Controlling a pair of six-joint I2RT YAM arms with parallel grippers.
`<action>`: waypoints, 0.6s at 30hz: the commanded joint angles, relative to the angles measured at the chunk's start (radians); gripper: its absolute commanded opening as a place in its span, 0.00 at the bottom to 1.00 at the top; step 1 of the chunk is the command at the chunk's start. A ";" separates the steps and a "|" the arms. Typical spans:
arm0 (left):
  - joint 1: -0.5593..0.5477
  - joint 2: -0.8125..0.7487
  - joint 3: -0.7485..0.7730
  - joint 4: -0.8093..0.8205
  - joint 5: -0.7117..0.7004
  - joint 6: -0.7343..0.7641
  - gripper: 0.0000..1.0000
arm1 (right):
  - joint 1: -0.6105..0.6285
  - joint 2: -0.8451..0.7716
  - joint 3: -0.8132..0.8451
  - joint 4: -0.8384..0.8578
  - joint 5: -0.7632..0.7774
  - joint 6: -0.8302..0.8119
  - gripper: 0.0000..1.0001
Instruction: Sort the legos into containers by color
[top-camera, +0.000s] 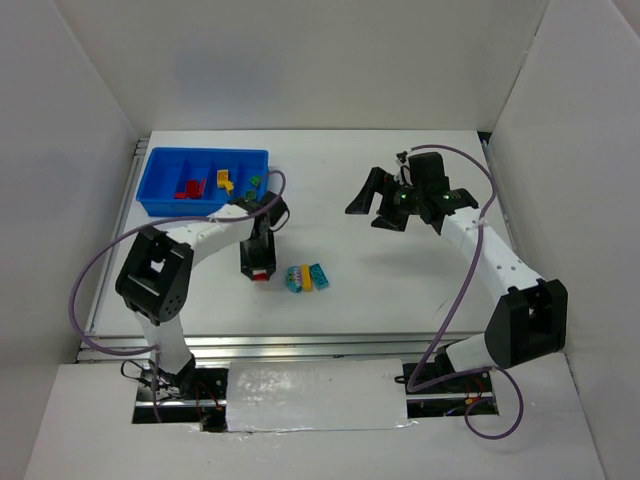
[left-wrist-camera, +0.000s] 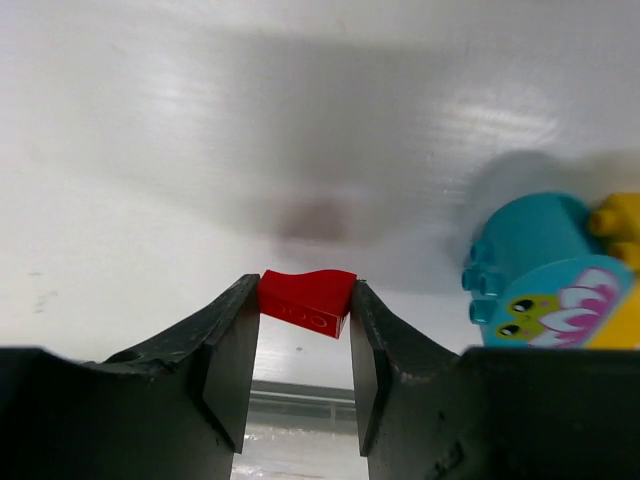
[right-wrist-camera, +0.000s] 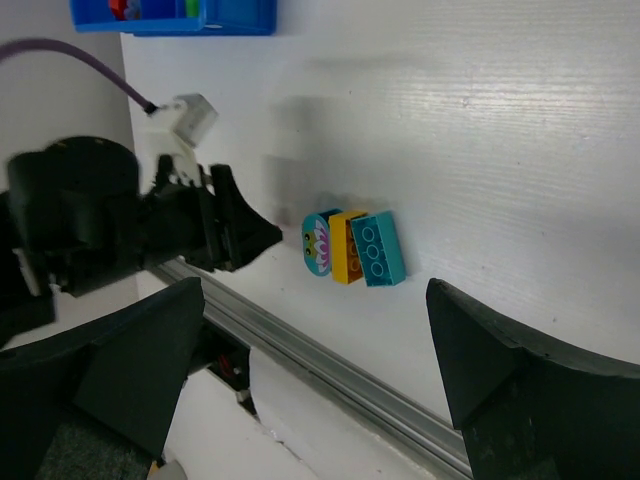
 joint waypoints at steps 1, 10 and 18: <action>0.085 -0.071 0.161 -0.080 -0.089 0.046 0.00 | 0.010 0.009 0.036 0.026 -0.010 -0.021 1.00; 0.431 0.140 0.671 -0.157 -0.184 0.032 0.00 | 0.010 0.040 0.064 0.016 -0.027 -0.022 1.00; 0.562 0.405 1.065 -0.119 -0.217 -0.020 0.01 | 0.011 0.055 0.070 0.011 -0.033 -0.040 1.00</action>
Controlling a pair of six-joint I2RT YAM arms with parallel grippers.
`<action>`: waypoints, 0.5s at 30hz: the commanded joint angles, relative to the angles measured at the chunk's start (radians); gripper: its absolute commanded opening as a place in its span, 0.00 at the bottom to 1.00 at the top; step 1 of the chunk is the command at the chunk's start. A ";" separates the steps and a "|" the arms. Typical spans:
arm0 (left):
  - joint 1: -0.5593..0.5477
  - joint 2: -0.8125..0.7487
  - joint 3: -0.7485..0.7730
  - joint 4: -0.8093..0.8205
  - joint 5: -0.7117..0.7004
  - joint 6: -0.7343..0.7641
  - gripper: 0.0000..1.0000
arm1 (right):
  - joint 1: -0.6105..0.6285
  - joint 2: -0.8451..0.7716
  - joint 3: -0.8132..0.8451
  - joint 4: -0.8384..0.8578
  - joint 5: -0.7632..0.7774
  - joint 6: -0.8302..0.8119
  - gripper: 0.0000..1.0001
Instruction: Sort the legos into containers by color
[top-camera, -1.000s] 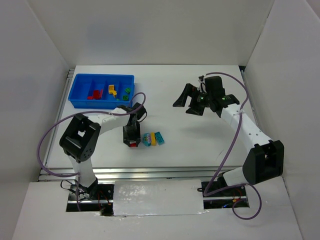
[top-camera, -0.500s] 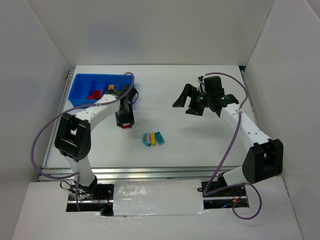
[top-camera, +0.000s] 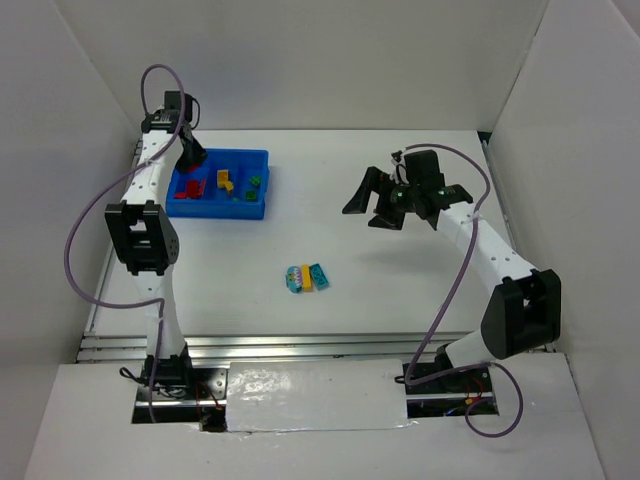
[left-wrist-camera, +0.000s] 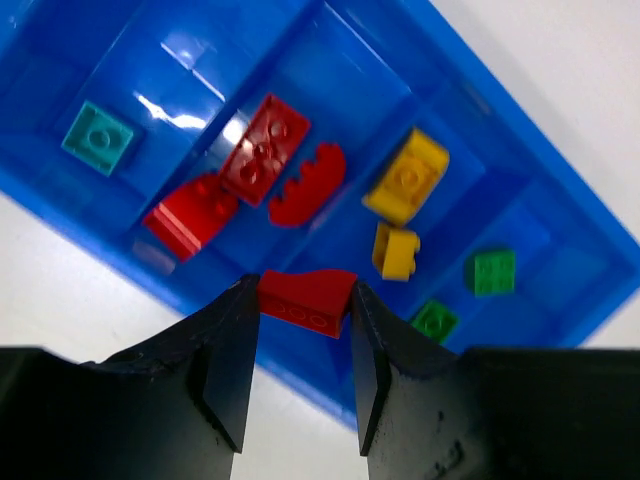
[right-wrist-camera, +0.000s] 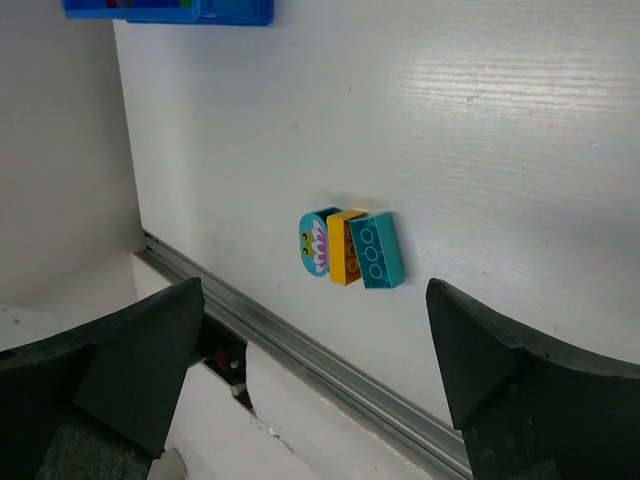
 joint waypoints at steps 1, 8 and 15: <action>0.032 0.088 0.098 -0.002 -0.031 -0.032 0.02 | 0.005 -0.001 0.042 0.014 -0.010 -0.030 1.00; 0.072 0.145 0.097 0.090 -0.022 -0.027 0.10 | 0.007 0.009 0.057 0.002 0.003 -0.042 1.00; 0.086 0.151 0.097 0.118 0.001 -0.012 0.64 | 0.007 0.065 0.114 -0.024 -0.013 -0.053 1.00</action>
